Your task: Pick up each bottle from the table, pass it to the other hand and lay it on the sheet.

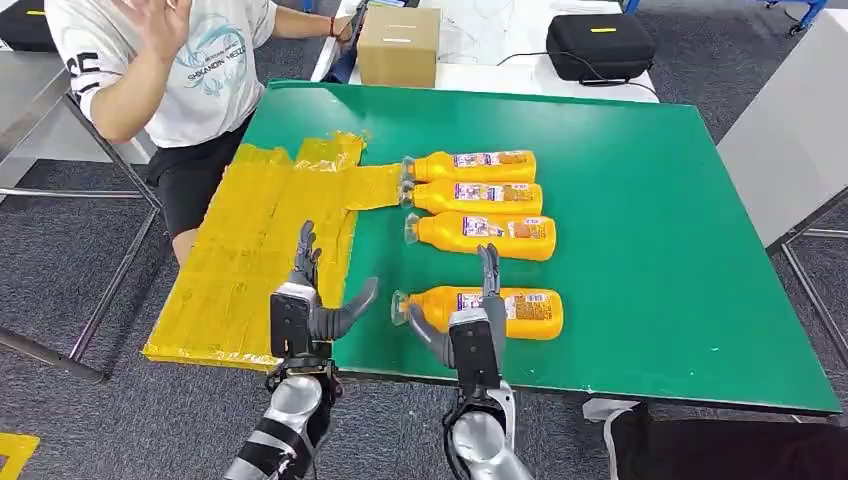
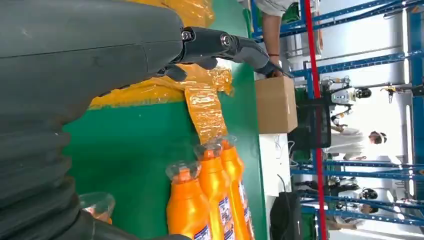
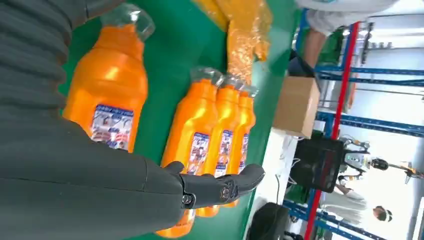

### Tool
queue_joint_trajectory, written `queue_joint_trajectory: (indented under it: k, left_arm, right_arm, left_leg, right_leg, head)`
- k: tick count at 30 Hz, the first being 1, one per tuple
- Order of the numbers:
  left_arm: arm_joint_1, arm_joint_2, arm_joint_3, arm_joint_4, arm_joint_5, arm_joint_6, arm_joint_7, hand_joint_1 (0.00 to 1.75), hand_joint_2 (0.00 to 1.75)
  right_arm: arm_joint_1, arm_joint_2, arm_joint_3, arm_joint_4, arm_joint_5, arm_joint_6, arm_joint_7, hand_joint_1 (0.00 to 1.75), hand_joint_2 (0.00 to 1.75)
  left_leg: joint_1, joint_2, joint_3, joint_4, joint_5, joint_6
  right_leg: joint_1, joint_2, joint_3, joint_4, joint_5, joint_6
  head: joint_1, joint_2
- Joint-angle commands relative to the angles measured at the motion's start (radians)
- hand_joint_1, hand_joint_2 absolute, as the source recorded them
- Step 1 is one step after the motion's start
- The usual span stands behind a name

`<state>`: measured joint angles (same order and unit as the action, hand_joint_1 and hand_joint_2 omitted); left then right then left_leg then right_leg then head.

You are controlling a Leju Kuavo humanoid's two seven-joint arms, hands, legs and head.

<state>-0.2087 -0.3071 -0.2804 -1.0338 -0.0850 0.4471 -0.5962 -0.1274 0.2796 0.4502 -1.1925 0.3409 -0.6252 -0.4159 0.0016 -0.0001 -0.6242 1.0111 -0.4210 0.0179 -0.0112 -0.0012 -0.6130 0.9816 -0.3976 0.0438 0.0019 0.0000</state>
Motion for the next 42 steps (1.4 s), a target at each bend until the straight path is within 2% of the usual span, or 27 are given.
queue_joint_trajectory:
  k: [1,4,7,8,9,12,20,25,27,28,30,33,35,38,42]
  left_arm:
    - [-0.002,0.02,0.035,0.012,-0.012,-0.026,0.015,0.0,1.75]
    - [0.003,0.017,0.041,0.007,-0.021,-0.044,0.018,0.0,1.75]
    - [0.003,0.017,0.042,0.007,-0.023,-0.044,0.018,0.0,1.75]
    - [0.004,0.016,0.042,0.003,-0.022,-0.052,0.018,0.0,1.75]
    - [0.006,0.017,0.043,-0.003,-0.025,-0.061,0.018,0.0,1.75]
    - [0.011,0.016,0.051,-0.012,-0.032,-0.077,0.025,0.0,1.75]
    - [0.012,0.014,0.056,-0.015,-0.037,-0.088,0.026,0.0,1.75]
    - [0.021,0.013,0.067,-0.031,-0.043,-0.116,0.031,0.0,1.75]
    - [0.024,0.011,0.073,-0.036,-0.044,-0.126,0.032,0.0,1.75]
    - [0.024,0.011,0.073,-0.036,-0.044,-0.126,0.032,0.0,1.75]
    - [0.025,0.012,0.074,-0.036,-0.044,-0.126,0.032,0.0,1.75]
    - [0.026,0.01,0.076,-0.035,-0.043,-0.13,0.035,0.0,1.75]
    - [0.028,0.009,0.078,-0.028,-0.045,-0.144,0.041,0.0,1.75]
    - [0.026,0.004,0.093,-0.029,-0.045,-0.162,0.041,0.0,1.75]
    - [0.027,0.003,0.102,-0.048,-0.049,-0.18,0.042,0.0,1.75]
  right_arm:
    - [-0.03,-0.067,-0.077,0.086,0.18,-0.003,0.1,0.0,1.75]
    - [-0.036,-0.088,-0.105,0.109,0.265,0.016,0.148,0.0,1.75]
    - [-0.037,-0.094,-0.11,0.11,0.271,0.022,0.15,0.0,1.75]
    - [-0.045,-0.11,-0.105,0.129,0.34,0.029,0.216,0.0,1.75]
    - [-0.044,-0.124,-0.116,0.131,0.358,0.048,0.228,0.0,1.75]
    - [-0.044,-0.134,-0.141,0.141,0.404,0.08,0.241,0.0,1.75]
    - [-0.048,-0.144,-0.152,0.152,0.45,0.096,0.266,0.0,1.75]
    - [-0.048,-0.17,-0.155,0.15,0.531,0.146,0.323,0.0,1.75]
    - [-0.043,-0.18,-0.146,0.14,0.569,0.164,0.341,0.0,1.75]
    - [-0.043,-0.18,-0.146,0.14,0.569,0.164,0.341,0.0,1.75]
    - [-0.041,-0.179,-0.144,0.139,0.572,0.164,0.342,0.0,1.75]
    - [-0.041,-0.183,-0.134,0.134,0.6,0.164,0.358,0.0,1.75]
    - [-0.047,-0.188,-0.11,0.13,0.653,0.175,0.381,0.0,1.75]
    - [-0.079,-0.192,-0.08,0.152,0.722,0.189,0.427,0.0,1.75]
    - [-0.131,-0.197,-0.058,0.206,0.761,0.222,0.46,0.0,1.75]
  left_leg:
    - [0.0,0.0,0.006,-0.002,-0.001,-0.001]
    - [0.0,-0.001,0.006,-0.002,-0.001,-0.001]
    - [0.0,-0.001,0.007,-0.002,-0.001,-0.001]
    - [0.0,-0.001,0.005,-0.001,-0.001,-0.001]
    - [0.0,0.0,0.008,-0.002,-0.003,-0.001]
    - [0.0,0.0,0.003,-0.001,0.0,0.0]
    - [0.0,-0.001,0.005,-0.001,-0.002,-0.001]
    - [0.0,0.0,0.006,-0.001,-0.002,-0.001]
    - [0.0,0.0,0.007,-0.001,-0.002,-0.001]
    - [0.0,0.0,0.003,-0.001,-0.001,0.0]
    - [0.0,0.0,0.012,-0.001,-0.005,-0.002]
    - [0.0,0.0,0.004,-0.001,-0.001,-0.001]
    - [0.0,0.0,0.008,0.0,-0.003,-0.001]
    - [0.0,0.001,0.003,-0.001,-0.001,-0.001]
    - [0.0,0.003,0.006,0.0,-0.002,-0.001]
  right_leg:
    - [0.0,0.0,0.006,-0.002,-0.001,-0.001]
    - [0.0,0.0,0.006,-0.002,-0.001,-0.001]
    - [0.0,0.0,0.007,-0.002,-0.002,-0.001]
    - [0.0,0.0,0.005,-0.002,-0.001,-0.001]
    - [0.0,0.001,0.008,-0.001,-0.002,-0.002]
    - [0.0,0.0,0.003,-0.002,0.0,-0.001]
    - [0.0,0.0,0.005,-0.001,-0.001,-0.001]
    - [0.0,0.0,0.006,-0.001,-0.002,-0.001]
    - [0.0,0.0,0.007,-0.001,-0.002,-0.002]
    - [0.0,0.0,0.003,-0.001,-0.001,-0.001]
    - [0.001,0.001,0.011,-0.001,-0.004,-0.002]
    - [0.0,0.0,0.004,-0.001,-0.001,-0.001]
    - [0.0,0.0,0.008,0.0,-0.003,-0.002]
    - [0.0,0.001,0.003,-0.001,-0.001,-0.001]
    - [0.0,0.003,0.005,0.0,-0.001,-0.001]
  head:
    - [0.0,0.0]
    - [0.0,0.0]
    - [0.0,0.0]
    - [0.0,0.0]
    - [0.0,0.0]
    - [0.0,0.0]
    - [0.0,0.0]
    - [0.0,0.0]
    - [0.0,0.0]
    - [0.0,0.0]
    - [0.0,0.0]
    - [0.0,0.0]
    - [0.0,0.0]
    - [0.0,0.0]
    - [0.0,0.0]
